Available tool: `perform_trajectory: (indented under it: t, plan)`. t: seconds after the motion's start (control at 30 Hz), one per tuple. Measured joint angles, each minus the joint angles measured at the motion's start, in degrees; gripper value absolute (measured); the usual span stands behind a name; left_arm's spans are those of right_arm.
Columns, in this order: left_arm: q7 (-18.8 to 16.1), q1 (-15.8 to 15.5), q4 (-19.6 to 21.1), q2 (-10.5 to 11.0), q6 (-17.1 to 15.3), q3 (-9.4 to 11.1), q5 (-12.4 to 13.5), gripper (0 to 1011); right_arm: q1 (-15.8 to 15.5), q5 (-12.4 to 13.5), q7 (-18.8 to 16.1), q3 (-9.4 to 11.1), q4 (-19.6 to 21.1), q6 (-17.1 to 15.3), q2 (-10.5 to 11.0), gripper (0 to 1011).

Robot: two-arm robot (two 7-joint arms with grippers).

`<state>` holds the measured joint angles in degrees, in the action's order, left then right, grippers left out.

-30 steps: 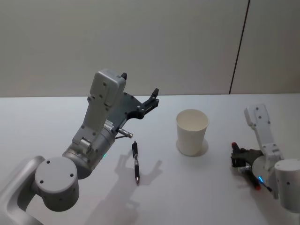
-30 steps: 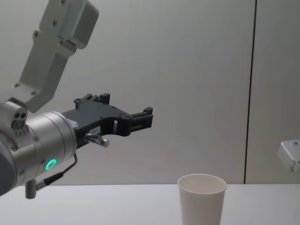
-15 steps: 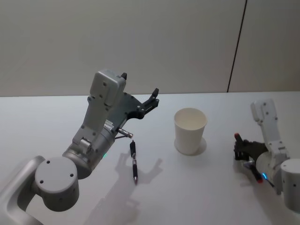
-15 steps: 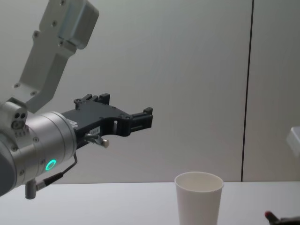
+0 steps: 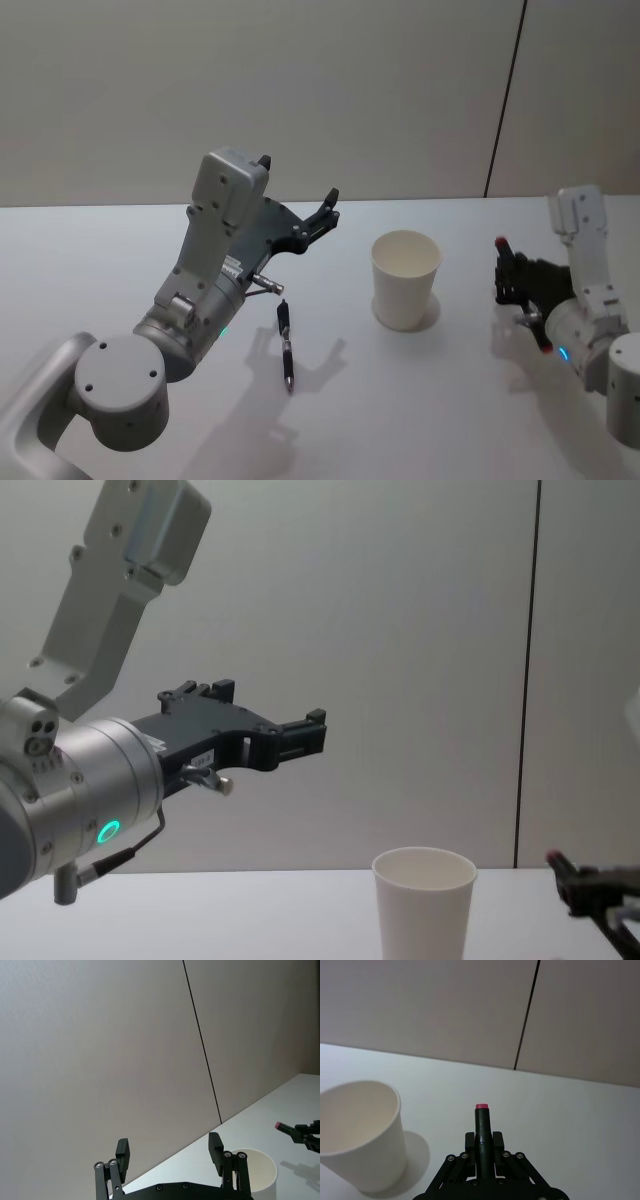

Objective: Place the pen into the pen holder.

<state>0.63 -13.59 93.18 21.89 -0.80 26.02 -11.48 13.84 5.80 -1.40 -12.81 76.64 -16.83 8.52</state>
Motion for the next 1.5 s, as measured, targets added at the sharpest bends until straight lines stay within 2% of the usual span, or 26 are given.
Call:
perform_trajectory:
  t: [0.43, 0.67, 1.5]
  plan:
    - [0.0, 0.0, 0.0, 0.0, 0.0, 0.0, 0.0, 1004, 0.1, 0.8, -3.6, -1.0, 0.9, 11.8, -1.2, 193]
    - [0.0, 0.0, 0.0, 0.0, 0.0, 0.0, 0.0, 1004, 0.8, 0.9, -5.3, -1.9, 0.0, 16.7, -2.2, 193]
    - [0.0, 0.0, 0.0, 0.0, 0.0, 0.0, 0.0, 1004, 5.7, -1.3, -6.7, -2.9, -6.2, 27.0, -5.2, 193]
